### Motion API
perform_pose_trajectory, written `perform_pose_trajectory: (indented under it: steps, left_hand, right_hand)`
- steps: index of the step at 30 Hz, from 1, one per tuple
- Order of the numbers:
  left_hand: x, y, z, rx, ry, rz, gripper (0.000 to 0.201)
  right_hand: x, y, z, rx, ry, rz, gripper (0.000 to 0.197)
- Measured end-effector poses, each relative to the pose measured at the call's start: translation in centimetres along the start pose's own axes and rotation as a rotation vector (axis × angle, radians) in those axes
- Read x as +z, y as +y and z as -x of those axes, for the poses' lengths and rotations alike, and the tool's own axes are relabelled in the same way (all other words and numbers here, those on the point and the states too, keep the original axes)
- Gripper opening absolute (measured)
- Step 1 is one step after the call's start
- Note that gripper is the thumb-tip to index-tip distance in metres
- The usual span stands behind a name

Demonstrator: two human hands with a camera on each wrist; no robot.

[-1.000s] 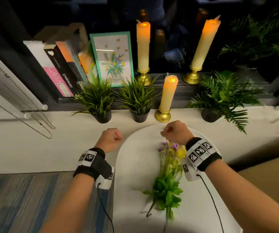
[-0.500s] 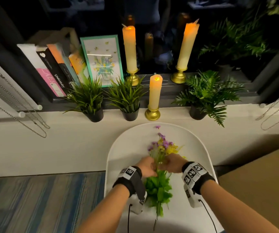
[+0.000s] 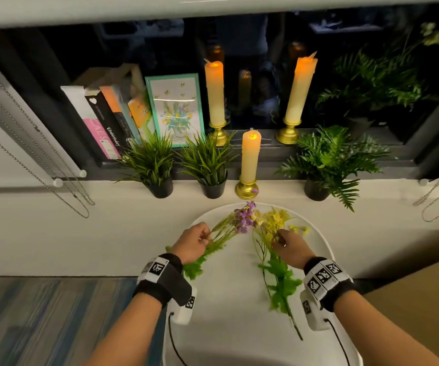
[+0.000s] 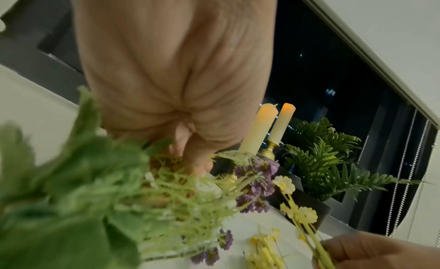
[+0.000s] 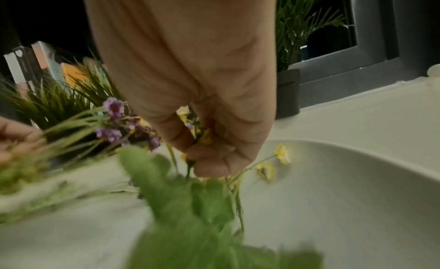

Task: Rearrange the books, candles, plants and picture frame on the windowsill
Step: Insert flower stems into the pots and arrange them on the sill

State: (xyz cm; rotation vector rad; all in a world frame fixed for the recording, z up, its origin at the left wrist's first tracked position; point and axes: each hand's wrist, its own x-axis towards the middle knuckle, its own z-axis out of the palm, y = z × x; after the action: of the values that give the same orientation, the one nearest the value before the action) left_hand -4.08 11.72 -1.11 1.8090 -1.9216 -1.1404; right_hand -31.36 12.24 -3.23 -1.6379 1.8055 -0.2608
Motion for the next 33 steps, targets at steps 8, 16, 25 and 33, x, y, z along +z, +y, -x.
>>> perform_pose_trajectory:
  steps: [8,16,25,33]
  left_hand:
    - [-1.2,1.0,0.4,-0.034,0.204,0.064,0.020]
    - [-2.1,1.7,0.4,-0.050,0.295,0.332,0.026]
    - [-2.9,9.2,1.6,0.173,0.306,0.542,0.028]
    - [-3.5,15.2,0.7,0.410,0.305,0.586,0.028]
  right_hand:
    - [1.7,1.8,0.1,0.169,-0.006,0.072,0.007]
    - [1.7,0.9,0.2,0.237,-0.043,0.025,0.034]
    - [-2.8,-7.5,2.4,-0.359,-0.253,-0.130,0.055]
    - [-5.6,-11.5,2.5,-0.520,0.011,-0.533,0.018]
